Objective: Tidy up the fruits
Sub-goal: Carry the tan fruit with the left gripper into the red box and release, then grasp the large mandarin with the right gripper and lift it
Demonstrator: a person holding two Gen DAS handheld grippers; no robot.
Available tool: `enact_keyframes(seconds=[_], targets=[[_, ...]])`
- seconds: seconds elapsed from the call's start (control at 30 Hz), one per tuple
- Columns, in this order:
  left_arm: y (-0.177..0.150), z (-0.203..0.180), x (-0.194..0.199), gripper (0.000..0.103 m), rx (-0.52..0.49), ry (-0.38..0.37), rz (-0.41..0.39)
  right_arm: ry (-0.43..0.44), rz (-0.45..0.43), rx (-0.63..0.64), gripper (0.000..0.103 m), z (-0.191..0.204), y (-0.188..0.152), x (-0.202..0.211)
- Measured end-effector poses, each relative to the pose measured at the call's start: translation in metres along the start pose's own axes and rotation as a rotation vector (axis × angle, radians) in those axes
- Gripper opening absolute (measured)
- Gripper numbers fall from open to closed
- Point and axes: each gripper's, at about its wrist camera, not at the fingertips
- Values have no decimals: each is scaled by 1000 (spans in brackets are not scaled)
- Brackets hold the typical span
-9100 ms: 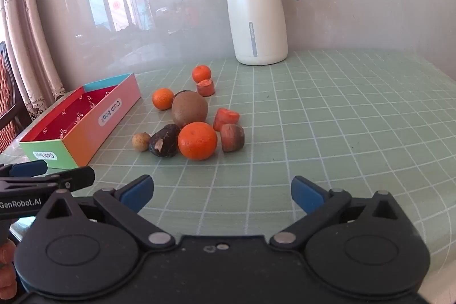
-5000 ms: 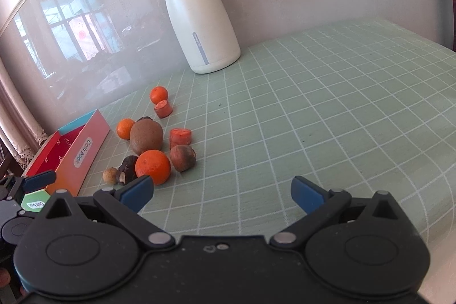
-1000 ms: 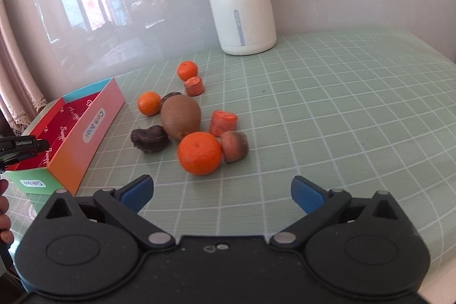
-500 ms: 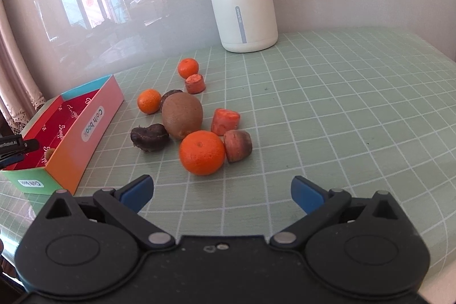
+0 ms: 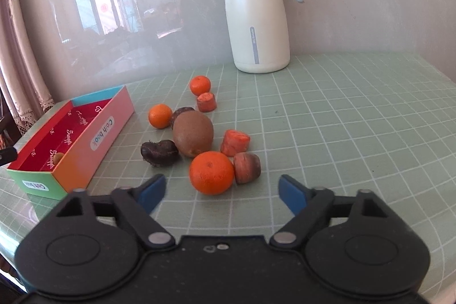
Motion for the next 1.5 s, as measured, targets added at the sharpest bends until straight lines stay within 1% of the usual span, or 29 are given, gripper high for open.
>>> enact_keyframes(seconds=[0.07,0.17,0.23,0.27,0.33,0.37,0.57,0.63,0.67,0.73,0.93,1.1,1.23,1.37,1.5], targets=[[-1,3,0,83,4,7,-7,15,16,-17,71,0,1,-5],[-2,9,0,83,18,10,-4,28,12,-20,70,3,2,-9],[-4,12,-1,83,27,8,2,33,11,-23,63,5,4,-12],[-4,12,-1,83,30,7,3,30,17,-23,57,5,4,-14],[-5,14,-1,83,31,7,1,29,35,-36,54,5,4,-20],[-6,15,-1,83,28,10,-1,34,42,-46,51,5,4,-22],[-8,22,-1,84,34,18,4,15,43,-39,49,11,3,-31],[-9,26,-1,84,43,24,7,13,47,-41,47,13,3,-34],[-10,28,-1,84,46,27,9,12,49,-40,43,14,3,-35],[-10,32,-2,85,56,35,14,11,44,-38,43,15,3,-36],[-13,44,-1,87,89,54,18,46,37,-23,42,21,0,-32],[-15,49,0,88,104,70,17,101,30,4,42,34,0,-29],[-17,57,2,89,119,90,17,161,-8,80,42,55,0,-19],[-20,66,3,90,148,109,21,252,-38,131,42,76,5,-12],[-24,76,4,90,173,130,27,345,-36,188,42,100,12,-14]])
Point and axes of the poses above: each gripper's, at about its wrist camera, not at the fingertips, and x roughly against the way its jaws point, z to its left, y to its top, and after that the axes turned 11 degrees about -x, right-handed
